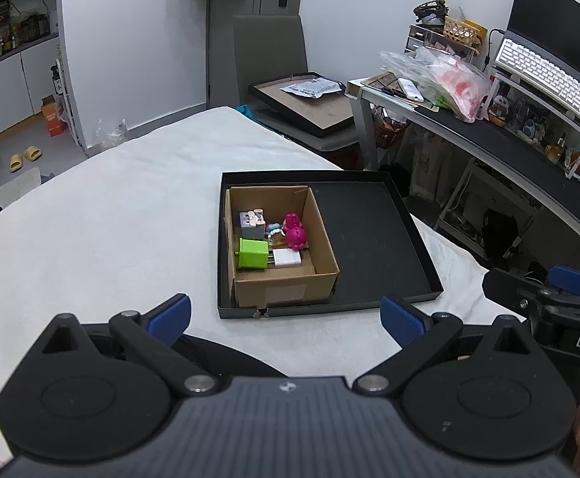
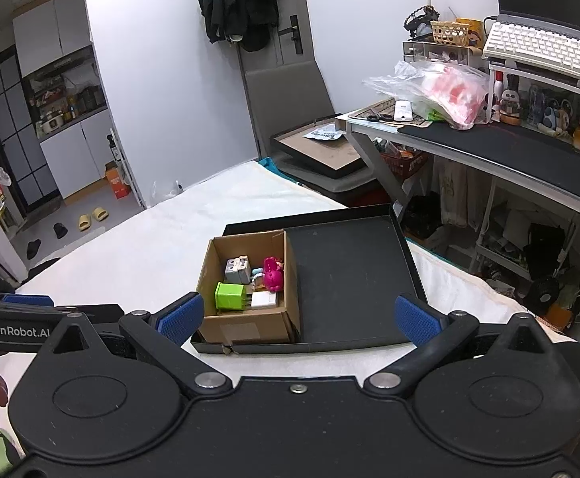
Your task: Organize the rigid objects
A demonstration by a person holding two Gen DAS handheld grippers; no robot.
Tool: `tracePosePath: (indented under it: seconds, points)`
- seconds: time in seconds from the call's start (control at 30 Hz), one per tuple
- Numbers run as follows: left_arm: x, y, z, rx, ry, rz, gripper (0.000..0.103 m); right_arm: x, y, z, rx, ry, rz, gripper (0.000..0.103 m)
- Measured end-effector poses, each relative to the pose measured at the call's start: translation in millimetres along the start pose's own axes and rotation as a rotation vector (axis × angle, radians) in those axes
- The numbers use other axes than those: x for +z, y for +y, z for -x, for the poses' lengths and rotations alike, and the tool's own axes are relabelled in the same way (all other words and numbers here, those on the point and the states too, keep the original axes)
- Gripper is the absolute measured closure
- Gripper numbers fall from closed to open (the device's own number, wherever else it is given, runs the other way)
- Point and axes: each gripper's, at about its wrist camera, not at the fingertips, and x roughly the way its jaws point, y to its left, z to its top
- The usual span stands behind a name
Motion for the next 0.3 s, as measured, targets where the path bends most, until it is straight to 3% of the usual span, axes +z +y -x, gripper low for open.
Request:
tracePosePath:
  seconds: [0.3]
  points:
    - [-2.7, -3.1, -7.5, -0.007, -0.003, -0.006, 0.002, -3.4, -0.4, -3.5, -0.014, 0.012, -0.001, 0.0]
